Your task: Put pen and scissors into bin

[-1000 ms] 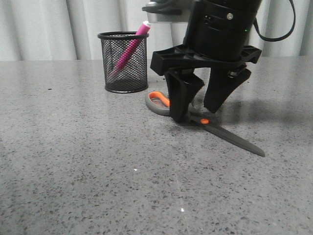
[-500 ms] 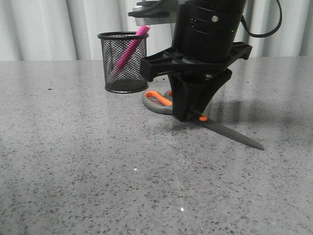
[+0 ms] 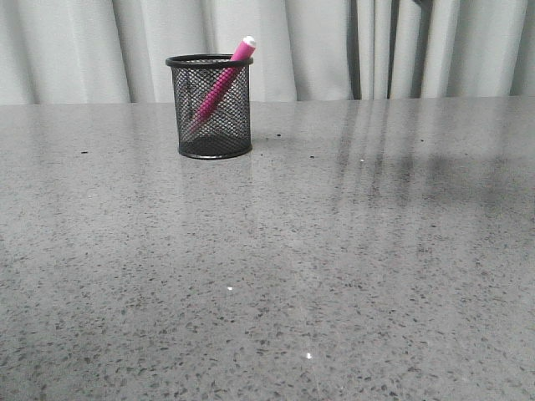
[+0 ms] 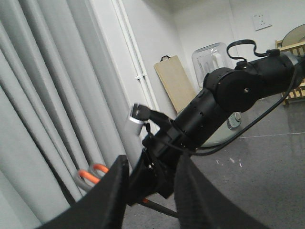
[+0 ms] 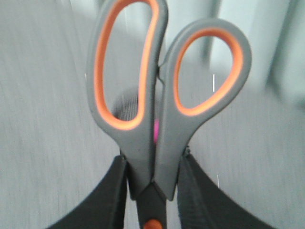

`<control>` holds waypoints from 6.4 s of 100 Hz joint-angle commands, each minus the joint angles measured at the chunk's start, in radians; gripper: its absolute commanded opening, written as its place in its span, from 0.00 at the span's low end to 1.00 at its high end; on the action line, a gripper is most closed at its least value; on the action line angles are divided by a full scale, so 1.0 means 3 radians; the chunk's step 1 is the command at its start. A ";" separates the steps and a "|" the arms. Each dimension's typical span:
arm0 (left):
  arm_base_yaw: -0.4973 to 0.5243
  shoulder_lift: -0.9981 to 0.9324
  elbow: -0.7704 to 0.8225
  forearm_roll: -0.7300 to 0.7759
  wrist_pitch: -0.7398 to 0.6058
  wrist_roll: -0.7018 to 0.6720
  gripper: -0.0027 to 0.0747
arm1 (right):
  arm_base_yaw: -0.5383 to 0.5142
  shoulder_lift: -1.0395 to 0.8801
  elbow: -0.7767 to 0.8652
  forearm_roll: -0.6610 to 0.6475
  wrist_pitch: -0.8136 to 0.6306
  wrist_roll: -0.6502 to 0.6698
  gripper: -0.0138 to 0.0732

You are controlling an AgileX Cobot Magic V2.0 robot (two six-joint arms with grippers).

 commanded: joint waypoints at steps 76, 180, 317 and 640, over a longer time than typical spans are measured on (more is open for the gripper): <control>-0.0026 0.0006 0.0045 -0.0213 0.0072 -0.0041 0.30 | -0.0016 0.1365 -0.0126 -0.0012 -0.3639 0.0000 0.09; -0.0026 0.0006 0.0115 -0.0243 0.0130 -0.0041 0.30 | -0.0022 0.2056 -0.0144 0.0129 -0.3225 0.0000 0.11; -0.0026 -0.0955 0.1118 -0.0226 -0.1059 -0.0054 0.01 | 0.0020 -0.0301 0.0669 -0.0515 -0.1901 0.0000 0.08; 0.1207 -0.2262 0.3446 0.3672 -0.1386 -0.3462 0.01 | 0.0020 -0.3552 0.2998 -0.0888 -0.1080 0.0000 0.08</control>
